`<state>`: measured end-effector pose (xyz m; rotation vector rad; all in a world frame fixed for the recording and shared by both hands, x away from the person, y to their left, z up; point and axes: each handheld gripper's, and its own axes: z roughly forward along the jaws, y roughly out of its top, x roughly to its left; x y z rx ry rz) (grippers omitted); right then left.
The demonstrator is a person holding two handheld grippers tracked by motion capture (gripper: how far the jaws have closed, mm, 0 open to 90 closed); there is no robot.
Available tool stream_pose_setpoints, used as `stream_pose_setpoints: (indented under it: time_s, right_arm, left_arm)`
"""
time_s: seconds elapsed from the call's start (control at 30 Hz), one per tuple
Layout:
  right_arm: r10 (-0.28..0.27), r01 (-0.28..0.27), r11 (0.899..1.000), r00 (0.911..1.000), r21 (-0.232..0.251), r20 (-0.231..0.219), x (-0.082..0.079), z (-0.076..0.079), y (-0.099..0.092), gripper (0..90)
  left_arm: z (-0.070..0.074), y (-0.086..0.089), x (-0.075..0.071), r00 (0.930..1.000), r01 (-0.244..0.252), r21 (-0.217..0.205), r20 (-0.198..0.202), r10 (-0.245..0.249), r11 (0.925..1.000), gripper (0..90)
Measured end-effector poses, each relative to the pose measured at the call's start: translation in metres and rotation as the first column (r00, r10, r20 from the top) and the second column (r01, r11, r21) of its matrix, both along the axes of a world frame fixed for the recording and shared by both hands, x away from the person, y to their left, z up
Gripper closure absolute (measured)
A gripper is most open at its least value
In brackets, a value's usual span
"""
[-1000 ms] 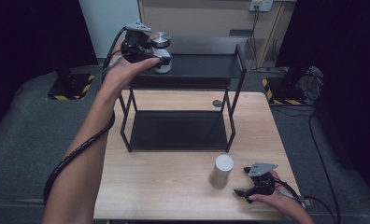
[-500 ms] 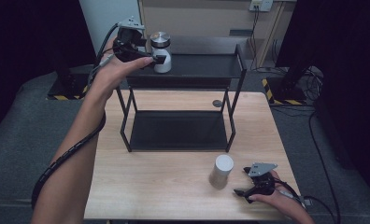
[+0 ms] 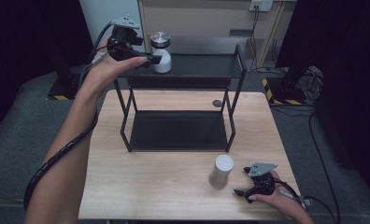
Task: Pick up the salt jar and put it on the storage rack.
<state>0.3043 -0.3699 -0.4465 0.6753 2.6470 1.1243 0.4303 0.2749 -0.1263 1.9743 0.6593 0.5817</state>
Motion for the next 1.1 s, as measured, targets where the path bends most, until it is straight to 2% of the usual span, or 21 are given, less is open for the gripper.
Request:
stream_pose_setpoints:
  time_s: [0.13, 0.3, 0.43, 0.57, 0.67, 0.8, 0.93, 1.1]
  right_arm:
    - [0.000, 0.000, 1.000, 1.0000, 0.000, 0.000, 0.000, 0.000, 0.000, 1.6]
    - [0.000, 0.000, 1.000, 1.0000, 0.000, 0.000, 0.000, 0.000, 0.000, 1.6]
    - [0.000, 0.000, 1.000, 1.0000, 0.000, -0.001, 0.000, 0.000, 0.000, 1.6]
    - [0.000, 0.000, 1.000, 1.0000, 0.001, -0.001, 0.000, 0.000, 0.000, 1.6]
    - [-0.001, 0.001, 1.000, 1.0000, 0.000, -0.001, 0.000, 0.000, 0.000, 1.6]
    - [-0.002, 0.002, 1.000, 1.0000, 0.002, -0.001, 0.000, 0.000, 0.000, 1.6]
    - [-0.001, 0.001, 1.000, 1.0000, 0.002, 0.000, 0.000, 0.000, 0.000, 1.6]
    - [-0.001, 0.001, 1.000, 1.0000, 0.000, -0.001, 0.000, 0.000, 0.000, 1.6]
  left_arm:
    - [0.003, 0.007, -0.003, 0.9998, 0.021, 0.011, 0.001, -0.021, 0.9997, 2.7]
    - [0.007, 0.018, -0.008, 0.9967, 0.080, 0.029, 0.010, -0.080, 0.9964, 6.5]
    - [0.007, 0.024, -0.013, 0.9861, 0.165, 0.063, 0.008, -0.166, 0.9843, 9.2]
    - [-0.003, 0.026, -0.024, 0.9779, 0.207, 0.067, 0.018, -0.208, 0.9761, 8.7]
    - [-0.017, 0.026, -0.036, 0.9702, 0.239, 0.063, 0.026, -0.241, 0.9690, 8.5]
    - [-0.038, 0.019, -0.050, 0.9555, 0.291, 0.082, 0.024, -0.294, 0.9531, 8.2]
    - [-0.062, 0.009, -0.062, 0.9418, 0.334, 0.100, 0.005, -0.336, 0.9373, 7.7]
    - [-0.096, 0.000, -0.071, 0.9299, 0.368, 0.096, -0.031, -0.366, 0.9250, 7.2]
